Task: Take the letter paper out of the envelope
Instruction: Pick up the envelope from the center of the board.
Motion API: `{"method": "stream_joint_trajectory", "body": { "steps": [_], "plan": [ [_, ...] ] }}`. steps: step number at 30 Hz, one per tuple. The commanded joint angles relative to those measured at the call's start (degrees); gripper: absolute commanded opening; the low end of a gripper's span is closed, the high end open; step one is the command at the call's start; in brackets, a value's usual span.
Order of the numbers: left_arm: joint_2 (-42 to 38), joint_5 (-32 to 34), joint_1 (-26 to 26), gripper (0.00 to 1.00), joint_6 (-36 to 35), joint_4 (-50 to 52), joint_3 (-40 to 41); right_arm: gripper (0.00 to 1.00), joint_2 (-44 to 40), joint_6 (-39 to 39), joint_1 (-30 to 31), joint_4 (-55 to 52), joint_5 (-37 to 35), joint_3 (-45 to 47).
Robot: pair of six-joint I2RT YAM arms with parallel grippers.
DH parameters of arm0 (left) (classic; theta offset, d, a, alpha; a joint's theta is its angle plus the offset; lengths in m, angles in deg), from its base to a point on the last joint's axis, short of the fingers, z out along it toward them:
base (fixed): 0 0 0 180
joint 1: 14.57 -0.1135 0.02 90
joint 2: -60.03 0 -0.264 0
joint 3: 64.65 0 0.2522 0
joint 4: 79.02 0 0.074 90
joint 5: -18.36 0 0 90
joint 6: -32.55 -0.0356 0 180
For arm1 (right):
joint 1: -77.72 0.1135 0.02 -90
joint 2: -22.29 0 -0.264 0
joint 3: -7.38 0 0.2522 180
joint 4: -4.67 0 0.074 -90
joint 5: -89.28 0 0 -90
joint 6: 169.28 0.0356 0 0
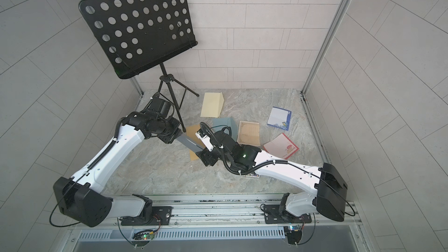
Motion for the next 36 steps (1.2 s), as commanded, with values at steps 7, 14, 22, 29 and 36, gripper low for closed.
{"method": "stream_joint_trajectory", "body": {
  "steps": [7, 14, 22, 29, 36],
  "plan": [
    [-2.2, -0.7, 1.3, 0.00, 3.4, 2.1, -2.6, 0.76, 4.2, -1.4, 0.2, -0.5, -4.9, -3.7],
    [-2.6, -1.3, 1.5, 0.00, 3.3, 2.1, -2.7, 0.72, 6.2, -0.7, -1.3, -1.8, -4.4, -5.9],
    [-2.8, -1.4, 1.5, 0.00, 3.0, 2.7, -2.9, 0.51, 7.1, 2.8, -3.9, -3.0, 0.6, -6.8],
    [-2.7, -1.6, 1.6, 0.00, 2.9, 2.5, -3.0, 0.38, 7.7, 4.2, -4.5, -3.8, 1.8, -7.5],
    [-2.9, -0.9, 1.5, 0.00, 2.2, 2.6, -3.2, 0.27, 7.1, 4.7, -4.9, -4.8, 3.4, -7.9]
  ]
}}
